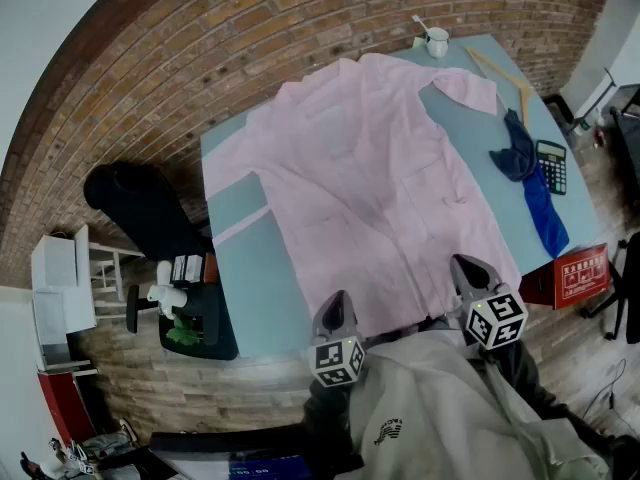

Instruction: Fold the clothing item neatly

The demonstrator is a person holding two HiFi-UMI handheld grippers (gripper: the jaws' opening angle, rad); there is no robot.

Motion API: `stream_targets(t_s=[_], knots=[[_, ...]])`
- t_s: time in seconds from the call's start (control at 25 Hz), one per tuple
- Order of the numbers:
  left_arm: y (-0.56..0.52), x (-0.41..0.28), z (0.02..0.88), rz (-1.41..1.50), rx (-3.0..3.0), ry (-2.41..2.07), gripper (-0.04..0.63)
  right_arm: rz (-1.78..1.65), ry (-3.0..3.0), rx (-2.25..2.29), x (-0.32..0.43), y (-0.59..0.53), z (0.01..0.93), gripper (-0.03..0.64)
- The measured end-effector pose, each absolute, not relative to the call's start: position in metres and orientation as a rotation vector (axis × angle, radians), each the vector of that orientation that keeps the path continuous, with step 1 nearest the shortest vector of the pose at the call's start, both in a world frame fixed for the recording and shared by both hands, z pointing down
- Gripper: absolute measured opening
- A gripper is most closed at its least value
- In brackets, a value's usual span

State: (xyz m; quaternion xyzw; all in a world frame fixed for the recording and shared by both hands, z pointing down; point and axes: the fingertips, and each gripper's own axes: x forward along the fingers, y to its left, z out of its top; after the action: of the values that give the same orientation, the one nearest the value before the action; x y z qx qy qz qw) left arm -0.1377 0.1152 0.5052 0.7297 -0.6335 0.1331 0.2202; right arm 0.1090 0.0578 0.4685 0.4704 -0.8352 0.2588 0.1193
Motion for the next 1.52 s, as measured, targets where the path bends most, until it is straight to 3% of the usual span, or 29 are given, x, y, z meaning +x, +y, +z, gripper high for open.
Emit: stream_targets(t_s=[1.0, 1.32, 1.52], knots=[[0.130, -0.212, 0.525, 0.366, 2.026, -1.715, 0.008, 0.825, -2.359, 1.507, 0.038, 0.067, 0.499, 0.000], [0.071, -0.170, 0.513, 0.336, 2.177, -1.568, 0.008, 0.691, -2.309, 1.800, 0.122, 0.012, 0.468, 0.000], [0.043, -0.138, 0.517, 0.350, 2.140, -1.555, 0.008, 0.503, -2.296, 1.783, 0.202, -0.081, 0.451, 0.000]])
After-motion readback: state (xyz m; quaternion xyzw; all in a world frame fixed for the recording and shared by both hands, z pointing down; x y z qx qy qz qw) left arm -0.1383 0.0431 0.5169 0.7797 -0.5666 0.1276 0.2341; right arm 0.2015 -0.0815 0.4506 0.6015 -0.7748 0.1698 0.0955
